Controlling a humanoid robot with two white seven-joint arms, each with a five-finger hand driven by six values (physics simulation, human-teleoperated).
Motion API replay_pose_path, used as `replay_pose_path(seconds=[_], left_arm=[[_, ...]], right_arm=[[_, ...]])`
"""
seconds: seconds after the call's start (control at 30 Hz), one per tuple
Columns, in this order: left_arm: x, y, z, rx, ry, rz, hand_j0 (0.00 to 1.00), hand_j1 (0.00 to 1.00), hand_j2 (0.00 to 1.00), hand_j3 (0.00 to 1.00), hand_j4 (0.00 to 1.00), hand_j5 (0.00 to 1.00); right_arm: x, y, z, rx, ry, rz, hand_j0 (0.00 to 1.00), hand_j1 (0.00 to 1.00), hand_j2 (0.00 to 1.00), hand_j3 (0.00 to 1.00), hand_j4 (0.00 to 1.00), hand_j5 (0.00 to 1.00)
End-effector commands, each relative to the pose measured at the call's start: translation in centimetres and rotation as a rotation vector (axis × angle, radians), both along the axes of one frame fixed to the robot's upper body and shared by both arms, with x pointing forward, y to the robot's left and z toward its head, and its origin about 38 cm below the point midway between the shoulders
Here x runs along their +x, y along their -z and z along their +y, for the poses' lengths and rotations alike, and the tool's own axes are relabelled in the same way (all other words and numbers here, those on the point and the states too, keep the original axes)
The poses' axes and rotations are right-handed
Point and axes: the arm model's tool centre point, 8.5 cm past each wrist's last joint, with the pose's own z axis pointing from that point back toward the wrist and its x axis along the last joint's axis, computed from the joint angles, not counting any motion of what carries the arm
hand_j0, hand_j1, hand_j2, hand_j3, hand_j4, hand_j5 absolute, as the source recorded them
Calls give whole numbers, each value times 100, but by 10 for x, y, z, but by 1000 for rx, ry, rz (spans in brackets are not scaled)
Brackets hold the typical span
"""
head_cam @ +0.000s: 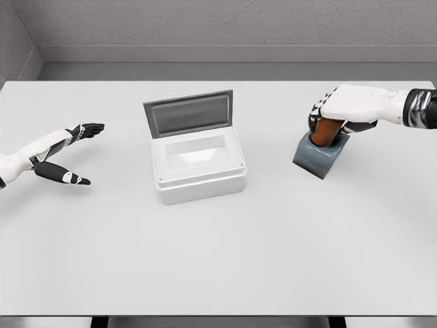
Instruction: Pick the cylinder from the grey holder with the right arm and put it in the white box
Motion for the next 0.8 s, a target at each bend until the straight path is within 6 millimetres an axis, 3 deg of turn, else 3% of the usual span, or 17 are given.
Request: replay_pose_path(seconds=[0.0,0.13,0.27,0.47,0.63,0.77], left_arm=[[0,-1,1,-6,-4,0,100,100,100,100,100,100],[1,-2,1,-5,-5,-2,100,100,100,100,100,100],[2,-1,8,6,-23,2,100,100,100,100,100,100],[0,-2,14,16,-31,3,100,100,100,100,100,100],[0,-1,19,21,-46,9,100,100,100,100,100,100],[0,-1,19,21,-47,8,100,100,100,100,100,100]], right_arm=[[0,-1,-2,-2,1,-2,35,35,35,35,35,35],[0,-4,-1,8,1,-5,32,32,32,32,32,32],[4,-23,-5,26,12,-47,32,32,32,32,32,32],[7,-32,0,39,4,-70,32,32,32,32,32,32],[14,-37,42,102,-70,-86,32,32,32,32,32,32],[14,-36,61,122,-108,-86,32,32,32,32,32,32]])
